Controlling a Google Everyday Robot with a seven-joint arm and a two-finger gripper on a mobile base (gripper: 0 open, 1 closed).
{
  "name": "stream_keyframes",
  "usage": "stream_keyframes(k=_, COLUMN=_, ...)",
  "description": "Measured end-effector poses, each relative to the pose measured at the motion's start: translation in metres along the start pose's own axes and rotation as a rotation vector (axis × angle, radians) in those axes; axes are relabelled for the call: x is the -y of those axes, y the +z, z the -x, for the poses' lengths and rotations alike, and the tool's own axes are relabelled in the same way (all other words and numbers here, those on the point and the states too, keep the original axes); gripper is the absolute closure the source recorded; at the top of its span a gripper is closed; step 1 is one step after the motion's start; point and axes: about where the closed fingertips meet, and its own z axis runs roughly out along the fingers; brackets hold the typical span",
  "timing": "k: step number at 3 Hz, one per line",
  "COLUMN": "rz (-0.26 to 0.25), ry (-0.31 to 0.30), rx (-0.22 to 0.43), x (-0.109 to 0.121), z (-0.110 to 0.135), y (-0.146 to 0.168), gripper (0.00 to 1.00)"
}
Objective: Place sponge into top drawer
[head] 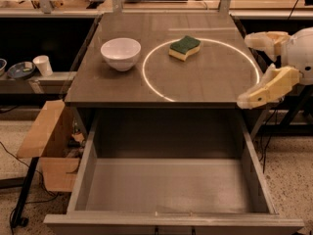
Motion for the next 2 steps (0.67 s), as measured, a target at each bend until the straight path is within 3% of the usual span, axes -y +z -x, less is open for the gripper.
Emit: stream_keyframes(k=2, rz=-0.063, ry=0.005, rx=-0.036, x=0.041, z=-0.007, y=0.017, gripper=0.00)
